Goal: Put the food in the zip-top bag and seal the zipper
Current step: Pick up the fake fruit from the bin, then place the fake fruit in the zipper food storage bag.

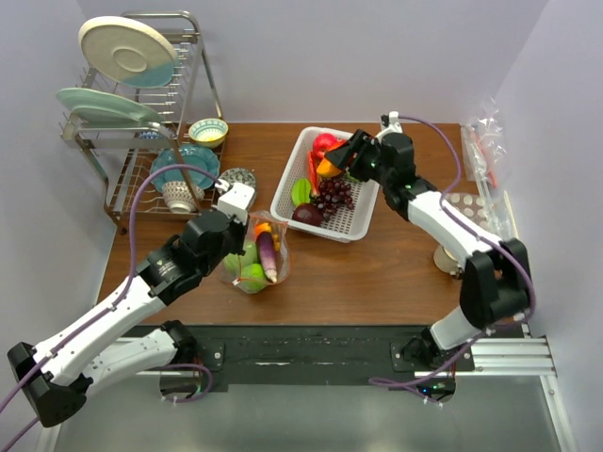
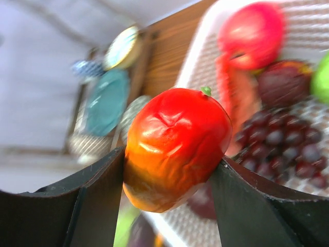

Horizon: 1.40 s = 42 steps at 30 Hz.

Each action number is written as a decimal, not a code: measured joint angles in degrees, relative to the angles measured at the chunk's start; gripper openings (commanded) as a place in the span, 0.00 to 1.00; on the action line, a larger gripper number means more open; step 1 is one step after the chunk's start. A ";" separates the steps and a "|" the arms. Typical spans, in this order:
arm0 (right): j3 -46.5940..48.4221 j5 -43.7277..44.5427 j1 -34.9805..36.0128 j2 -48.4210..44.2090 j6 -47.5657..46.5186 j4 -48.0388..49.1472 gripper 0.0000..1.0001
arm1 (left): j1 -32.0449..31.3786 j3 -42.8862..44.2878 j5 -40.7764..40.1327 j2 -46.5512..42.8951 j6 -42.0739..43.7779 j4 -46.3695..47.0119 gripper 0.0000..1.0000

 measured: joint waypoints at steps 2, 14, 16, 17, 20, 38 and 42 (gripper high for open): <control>-2.34 -4.17 0.00 -3.82 -0.09 0.61 0.39 | 0.00 -0.13 0.35 0.02 0.00 0.15 0.00; -10.08 -29.24 1.18 -18.43 -5.77 -3.28 0.41 | 0.00 4.37 2.32 5.49 -2.14 -2.93 0.00; -11.17 -30.93 2.67 -22.60 -7.34 -3.72 0.42 | 0.00 6.73 2.67 7.41 -3.10 -4.72 0.00; -11.89 -31.32 3.74 -24.74 -8.02 -3.82 0.42 | 0.00 7.82 2.75 8.28 -3.54 -5.38 0.00; -13.81 -31.54 7.82 -29.40 -9.35 -3.67 0.42 | 0.00 11.74 3.34 11.47 -4.96 -7.87 0.00; -14.21 -22.69 22.16 -15.69 -9.01 -0.83 0.43 | 0.00 22.71 11.76 18.21 -12.07 -19.19 0.00; -14.12 -18.40 22.43 -14.67 -8.02 0.74 0.43 | 0.00 23.21 12.15 17.38 -12.83 -19.80 0.00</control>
